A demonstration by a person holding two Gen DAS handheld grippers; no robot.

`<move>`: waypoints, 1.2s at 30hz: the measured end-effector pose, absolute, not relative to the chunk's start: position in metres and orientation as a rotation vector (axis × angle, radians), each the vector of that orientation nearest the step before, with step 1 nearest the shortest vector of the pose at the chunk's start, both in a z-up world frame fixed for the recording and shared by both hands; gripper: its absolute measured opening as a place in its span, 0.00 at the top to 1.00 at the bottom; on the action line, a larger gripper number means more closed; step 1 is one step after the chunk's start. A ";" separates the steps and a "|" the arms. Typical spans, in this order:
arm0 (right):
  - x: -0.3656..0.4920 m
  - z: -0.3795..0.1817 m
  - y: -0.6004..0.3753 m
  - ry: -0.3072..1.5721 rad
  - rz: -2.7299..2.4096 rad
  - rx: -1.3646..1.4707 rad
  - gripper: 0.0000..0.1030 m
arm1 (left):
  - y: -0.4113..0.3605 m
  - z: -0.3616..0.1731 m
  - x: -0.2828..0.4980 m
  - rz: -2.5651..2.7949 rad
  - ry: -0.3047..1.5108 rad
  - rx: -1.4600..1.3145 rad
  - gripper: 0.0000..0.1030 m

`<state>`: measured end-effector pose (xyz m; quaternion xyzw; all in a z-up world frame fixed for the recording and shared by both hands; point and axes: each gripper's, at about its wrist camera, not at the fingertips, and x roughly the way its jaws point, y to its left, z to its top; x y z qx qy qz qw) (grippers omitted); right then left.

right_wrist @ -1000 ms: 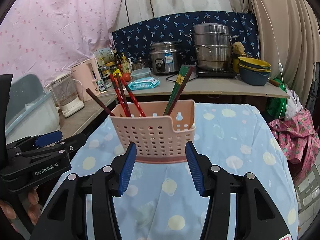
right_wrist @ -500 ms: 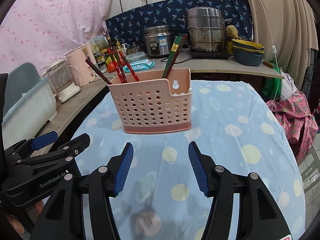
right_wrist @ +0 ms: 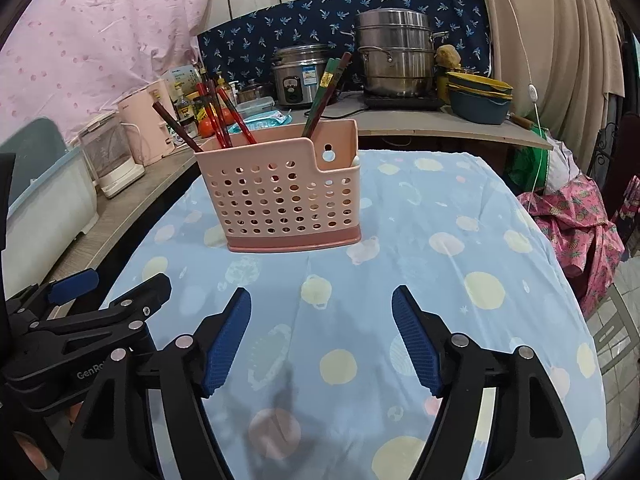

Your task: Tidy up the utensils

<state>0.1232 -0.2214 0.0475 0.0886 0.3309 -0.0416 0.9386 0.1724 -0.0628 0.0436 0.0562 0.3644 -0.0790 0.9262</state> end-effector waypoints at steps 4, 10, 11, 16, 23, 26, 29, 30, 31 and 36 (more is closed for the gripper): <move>0.121 0.046 -0.223 0.669 -0.101 0.180 0.22 | -0.061 0.043 0.172 -0.147 0.748 0.117 0.09; 0.117 0.044 -0.221 0.661 -0.118 0.153 0.16 | -0.062 0.042 0.170 -0.132 0.742 0.129 0.09; 0.117 0.044 -0.221 0.662 -0.117 0.156 0.15 | -0.062 0.041 0.169 -0.129 0.741 0.132 0.09; 0.115 0.043 -0.222 0.662 -0.128 0.160 0.06 | -0.062 0.040 0.167 -0.122 0.739 0.136 0.09; 0.114 0.042 -0.220 0.662 -0.134 0.149 0.06 | -0.064 0.039 0.165 -0.097 0.724 0.151 0.09; 0.113 0.042 -0.220 0.658 -0.136 0.149 0.06 | -0.064 0.039 0.164 -0.096 0.723 0.157 0.09; 0.113 0.041 -0.220 0.661 -0.136 0.153 0.06 | -0.062 0.038 0.164 -0.094 0.730 0.150 0.09; 0.112 0.040 -0.220 0.662 -0.135 0.155 0.06 | -0.062 0.037 0.164 -0.094 0.734 0.148 0.09; 0.112 0.040 -0.220 0.663 -0.135 0.157 0.06 | -0.062 0.037 0.164 -0.094 0.737 0.147 0.09; 0.111 0.039 -0.219 0.667 -0.135 0.159 0.06 | -0.062 0.034 0.163 -0.094 0.746 0.144 0.09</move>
